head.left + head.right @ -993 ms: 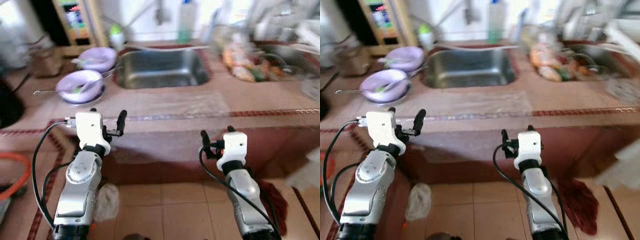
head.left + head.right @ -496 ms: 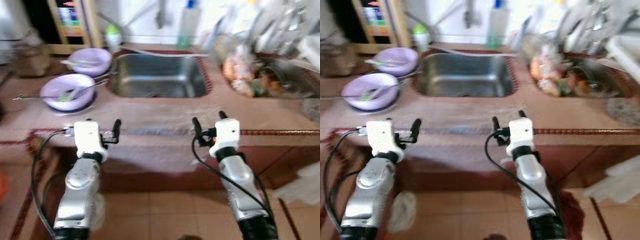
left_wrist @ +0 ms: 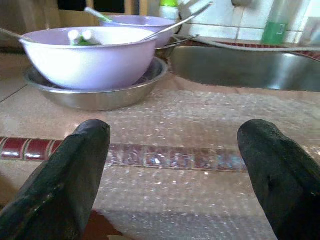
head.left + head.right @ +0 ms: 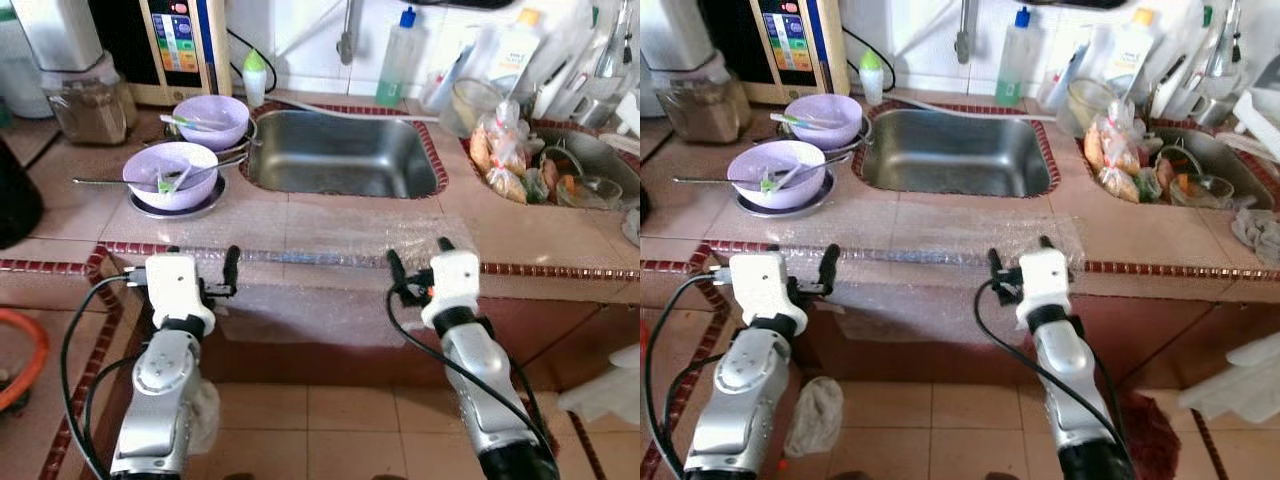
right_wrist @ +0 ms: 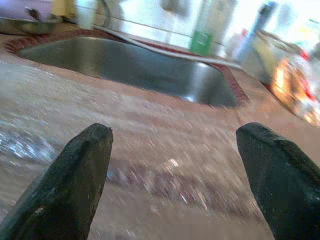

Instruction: Kitchen organization

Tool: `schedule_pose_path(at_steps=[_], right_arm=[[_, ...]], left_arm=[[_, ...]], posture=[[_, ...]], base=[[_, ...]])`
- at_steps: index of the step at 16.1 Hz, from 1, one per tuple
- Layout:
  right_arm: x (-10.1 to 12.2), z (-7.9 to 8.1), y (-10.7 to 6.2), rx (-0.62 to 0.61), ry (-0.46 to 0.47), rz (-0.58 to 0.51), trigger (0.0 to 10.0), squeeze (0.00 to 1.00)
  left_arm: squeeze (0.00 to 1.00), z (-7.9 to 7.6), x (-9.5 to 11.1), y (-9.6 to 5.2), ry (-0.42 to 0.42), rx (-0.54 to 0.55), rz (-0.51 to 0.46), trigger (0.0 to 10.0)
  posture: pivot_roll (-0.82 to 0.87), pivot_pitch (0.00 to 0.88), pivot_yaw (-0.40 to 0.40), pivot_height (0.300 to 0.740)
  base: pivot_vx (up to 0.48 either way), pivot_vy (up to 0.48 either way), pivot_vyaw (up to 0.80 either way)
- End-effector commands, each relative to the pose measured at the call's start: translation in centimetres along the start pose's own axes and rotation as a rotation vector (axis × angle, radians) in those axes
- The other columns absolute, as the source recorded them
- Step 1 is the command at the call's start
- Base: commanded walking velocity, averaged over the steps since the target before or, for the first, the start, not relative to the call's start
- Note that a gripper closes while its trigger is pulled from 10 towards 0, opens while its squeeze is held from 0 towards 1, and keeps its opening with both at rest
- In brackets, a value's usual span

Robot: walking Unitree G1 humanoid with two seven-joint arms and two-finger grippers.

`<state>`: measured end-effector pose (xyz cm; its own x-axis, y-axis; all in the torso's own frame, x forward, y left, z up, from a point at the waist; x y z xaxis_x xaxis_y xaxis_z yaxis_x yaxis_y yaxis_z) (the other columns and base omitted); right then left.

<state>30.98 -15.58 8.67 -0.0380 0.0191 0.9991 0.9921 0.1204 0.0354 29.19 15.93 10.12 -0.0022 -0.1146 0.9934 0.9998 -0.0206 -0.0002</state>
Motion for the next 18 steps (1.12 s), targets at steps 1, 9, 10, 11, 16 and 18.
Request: schedule_pose_path(at_steps=[1,9,10,11,16,18], right_arm=[[0.4,-0.5,-0.2,-0.042,0.005,-0.024,10.0,0.0],[0.1,2.0,0.7,0.08,0.012,-0.018,10.0,0.0],[0.2,1.7,0.9,0.074,0.011,-0.02,10.0,0.0],[0.1,1.7,0.9,0.072,0.011,-0.02,10.0,0.0],[0.5,1.4,1.5,0.05,0.016,-0.041,10.0,0.0],[0.6,1.2,1.3,0.033,0.021,-0.05,10.0,0.0]], left_arm=[[0.0,-0.2,0.8,0.4,0.03,-0.037,-0.025,10.0],[0.0,0.8,0.7,0.6,0.026,0.028,-0.038,10.0],[0.0,0.6,1.2,0.5,0.035,0.018,-0.058,10.0],[0.0,0.6,1.2,0.4,0.036,0.019,-0.061,10.0],[0.0,0.4,3.1,0.8,0.062,-0.011,-0.137,10.0],[0.0,0.4,3.6,0.8,0.059,-0.015,-0.15,10.0]], posture=[[-0.03,0.0,0.026,0.74],[0.02,0.0,-0.029,0.74],[0.03,0.0,-0.029,0.74],[0.03,0.0,-0.029,0.74],[0.03,0.0,-0.018,0.74],[0.02,0.0,-0.011,0.74]], base=[[0.0,0.0,0.0],[0.065,0.0,0.35],[0.0,0.0,0.4],[0.277,0.0,0.0],[0.055,0.0,0.0],[0.144,0.0,0.0]])
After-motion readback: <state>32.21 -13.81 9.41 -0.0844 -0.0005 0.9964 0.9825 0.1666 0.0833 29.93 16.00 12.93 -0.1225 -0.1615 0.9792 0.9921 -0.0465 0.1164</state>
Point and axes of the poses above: a point about 5 cm out from each wrist's last joint towards the gripper, its own y axis pointing out of the wrist towards the gripper, its own x axis along the axis of the wrist's last joint, z = x × y, the point moved 3 cm from there along y, pointing out of the wrist towards the gripper, and after that the axes turned 7 degrees about y, right-handed, at the moved point
